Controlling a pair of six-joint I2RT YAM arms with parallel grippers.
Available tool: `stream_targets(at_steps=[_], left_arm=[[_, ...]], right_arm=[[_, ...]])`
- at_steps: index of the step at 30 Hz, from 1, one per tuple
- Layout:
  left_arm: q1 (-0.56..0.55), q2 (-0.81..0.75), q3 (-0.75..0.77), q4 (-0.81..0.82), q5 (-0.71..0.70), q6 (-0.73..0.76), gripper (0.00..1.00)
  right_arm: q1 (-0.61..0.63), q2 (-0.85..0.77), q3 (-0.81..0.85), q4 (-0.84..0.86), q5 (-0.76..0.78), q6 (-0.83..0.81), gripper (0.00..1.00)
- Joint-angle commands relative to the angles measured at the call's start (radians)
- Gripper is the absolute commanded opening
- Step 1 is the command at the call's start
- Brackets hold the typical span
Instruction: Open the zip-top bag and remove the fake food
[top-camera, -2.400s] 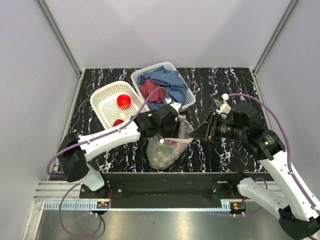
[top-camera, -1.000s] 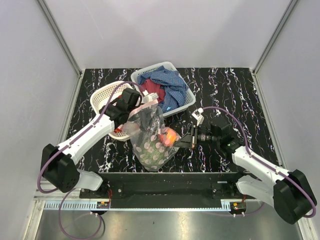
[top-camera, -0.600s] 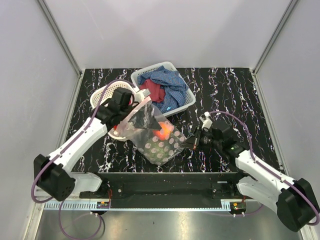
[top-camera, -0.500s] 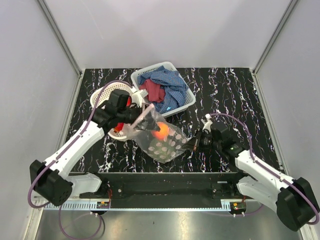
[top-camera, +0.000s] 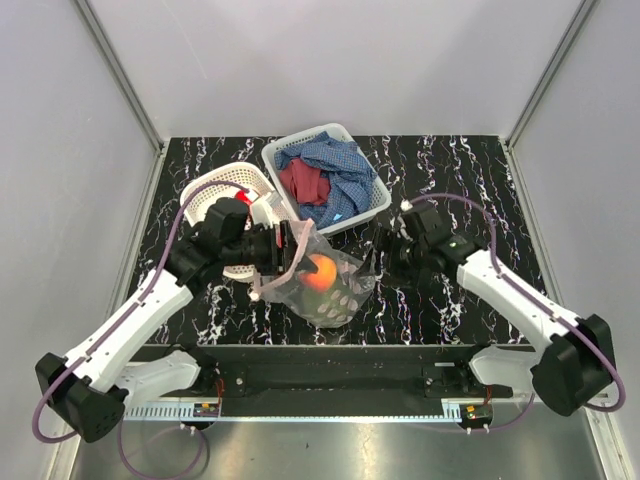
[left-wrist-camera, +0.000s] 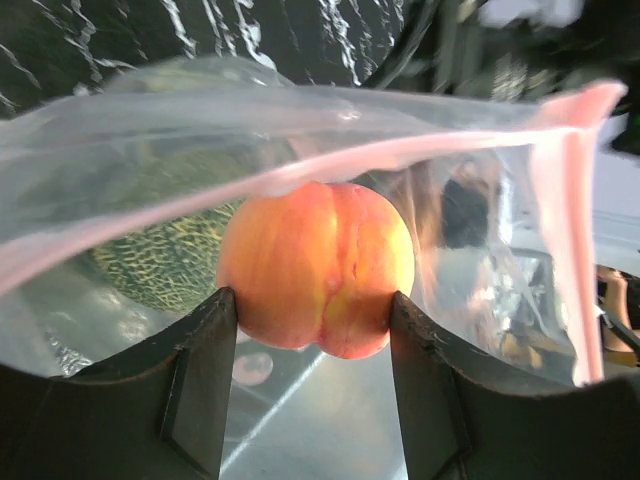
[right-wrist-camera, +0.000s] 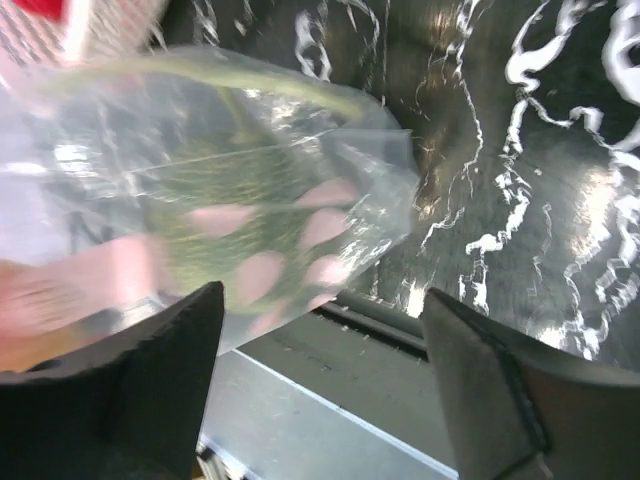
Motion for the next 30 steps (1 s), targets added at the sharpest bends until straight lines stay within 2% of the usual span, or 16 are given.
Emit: stream_targets(at_steps=[1, 4, 11, 15, 18, 22, 26, 29, 30], left_arm=[[-0.081, -0.032, 0.066, 0.033, -0.099, -0.141, 0.00], [-0.134, -0.027, 0.099, 0.026, -0.158, -0.206, 0.00], [-0.247, 0.045, 0.207, -0.039, -0.263, -0.215, 0.00], [-0.286, 0.085, 0.241, -0.056, -0.289, -0.209, 0.00], [-0.314, 0.100, 0.263, -0.065, -0.312, -0.201, 0.00], [-0.326, 0.105, 0.289, -0.091, -0.349, -0.186, 0.00], [-0.328, 0.106, 0.342, -0.141, -0.387, -0.155, 0.00], [-0.326, 0.103, 0.387, -0.167, -0.431, -0.122, 0.00], [-0.326, 0.099, 0.424, -0.189, -0.448, -0.109, 0.00]], right_arm=[[0.003, -0.069, 0.219, -0.419, 0.142, 0.013, 0.92], [0.000, -0.098, 0.358, -0.512, 0.133, 0.051, 0.97], [0.043, -0.077, 0.619, -0.452, -0.027, 0.166, 1.00], [0.095, -0.016, 0.728, -0.477, -0.016, 0.168, 1.00], [0.124, 0.041, 0.797, -0.563, 0.047, 0.121, 0.98], [0.133, 0.034, 0.764, -0.623, 0.102, 0.098, 0.86], [0.133, 0.001, 0.716, -0.624, 0.107, 0.096, 0.55], [0.132, -0.006, 0.696, -0.612, 0.096, 0.096, 0.38], [0.132, -0.009, 0.692, -0.610, 0.093, 0.096, 0.29]])
